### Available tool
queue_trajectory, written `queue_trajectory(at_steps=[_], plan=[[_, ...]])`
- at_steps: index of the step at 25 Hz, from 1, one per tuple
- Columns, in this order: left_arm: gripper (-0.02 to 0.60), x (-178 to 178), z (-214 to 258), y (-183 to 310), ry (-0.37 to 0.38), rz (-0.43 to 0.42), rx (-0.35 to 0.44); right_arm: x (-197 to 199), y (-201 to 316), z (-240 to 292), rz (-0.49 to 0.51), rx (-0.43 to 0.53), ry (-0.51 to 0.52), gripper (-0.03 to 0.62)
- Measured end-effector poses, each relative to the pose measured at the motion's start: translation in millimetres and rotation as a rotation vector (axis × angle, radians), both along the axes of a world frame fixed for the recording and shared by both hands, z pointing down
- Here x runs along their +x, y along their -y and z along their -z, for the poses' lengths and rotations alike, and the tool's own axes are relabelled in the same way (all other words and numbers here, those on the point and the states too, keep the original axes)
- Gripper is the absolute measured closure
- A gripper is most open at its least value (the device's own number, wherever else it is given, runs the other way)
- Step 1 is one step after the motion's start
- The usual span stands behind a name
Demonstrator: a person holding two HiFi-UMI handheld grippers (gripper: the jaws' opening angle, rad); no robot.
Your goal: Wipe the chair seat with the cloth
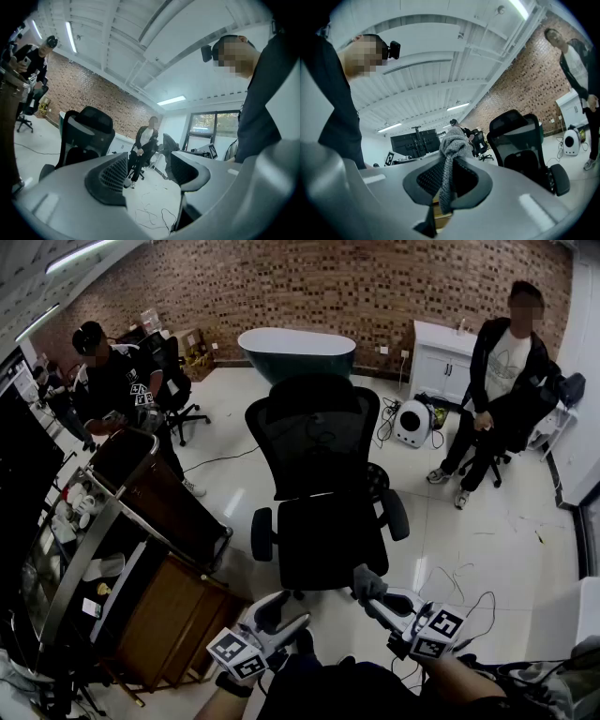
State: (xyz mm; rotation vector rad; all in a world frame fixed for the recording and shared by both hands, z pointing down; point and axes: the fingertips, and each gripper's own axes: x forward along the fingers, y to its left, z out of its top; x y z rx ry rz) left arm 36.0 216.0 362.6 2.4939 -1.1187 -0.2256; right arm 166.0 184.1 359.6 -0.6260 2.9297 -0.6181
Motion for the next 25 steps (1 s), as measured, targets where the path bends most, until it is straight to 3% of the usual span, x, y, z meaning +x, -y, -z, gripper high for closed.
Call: queue_trajectory(at_steps=[8,18,25], plan=[[0.271,-53,-21,65,-0.017,0.006,-0.010,-60,66,-10,0.020,0.017,-0.018,0.563],[0.270,-112,-19,190,-0.024,-0.133,0.020,-139,174,-23,-0.047,-0.005,-0.075,0.563],[0.272,-151,-20,245,-0.008,-0.157,0.003,-175,235,-17,-0.083,-0.002,-0.066,0.563]])
